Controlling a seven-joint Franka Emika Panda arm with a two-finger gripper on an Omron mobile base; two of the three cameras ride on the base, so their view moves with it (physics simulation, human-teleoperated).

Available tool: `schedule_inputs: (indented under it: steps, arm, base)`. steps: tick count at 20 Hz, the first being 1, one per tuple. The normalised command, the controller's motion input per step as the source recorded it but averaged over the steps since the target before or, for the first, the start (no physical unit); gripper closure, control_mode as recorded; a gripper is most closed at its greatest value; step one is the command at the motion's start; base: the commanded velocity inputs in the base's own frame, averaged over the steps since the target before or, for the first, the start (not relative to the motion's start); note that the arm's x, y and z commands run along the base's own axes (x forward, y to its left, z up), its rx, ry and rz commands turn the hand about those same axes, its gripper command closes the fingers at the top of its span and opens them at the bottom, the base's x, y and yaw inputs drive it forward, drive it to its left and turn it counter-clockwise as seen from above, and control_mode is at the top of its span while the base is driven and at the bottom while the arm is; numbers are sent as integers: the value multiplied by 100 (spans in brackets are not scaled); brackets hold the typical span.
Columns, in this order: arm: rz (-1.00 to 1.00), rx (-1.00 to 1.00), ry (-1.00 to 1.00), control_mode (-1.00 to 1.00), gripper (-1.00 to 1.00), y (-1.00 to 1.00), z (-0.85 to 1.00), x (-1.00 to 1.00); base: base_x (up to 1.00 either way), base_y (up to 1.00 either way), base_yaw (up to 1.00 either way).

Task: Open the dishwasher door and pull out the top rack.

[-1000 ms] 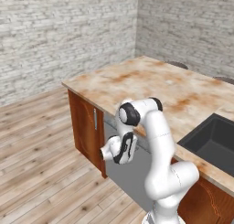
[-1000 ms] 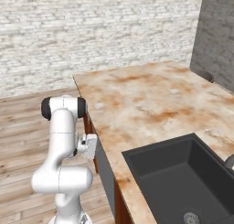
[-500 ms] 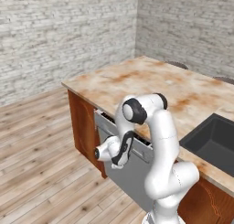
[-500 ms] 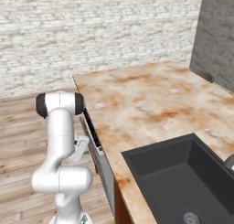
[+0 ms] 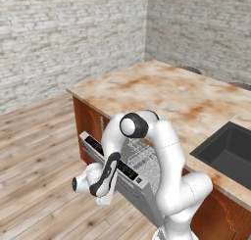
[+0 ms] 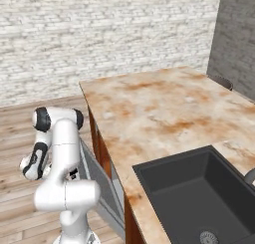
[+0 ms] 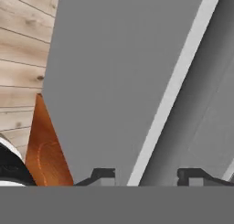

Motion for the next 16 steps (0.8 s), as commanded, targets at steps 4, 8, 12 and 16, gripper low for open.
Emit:
schedule_inputs:
  steps: [4,8,12,16]
  arm:
    - [3,23,40,-100,100,100,-100,-56]
    - [3,25,34,-100,100,87,-91,-35]
    - [2,21,24,-100,100,36,-29,-18]
    - [0,8,8,-100,100,0,59,-22]
  base:
    - [0,0,0]
    - [0,0,0]
    - [0,0,0]
    - [0,0,0]
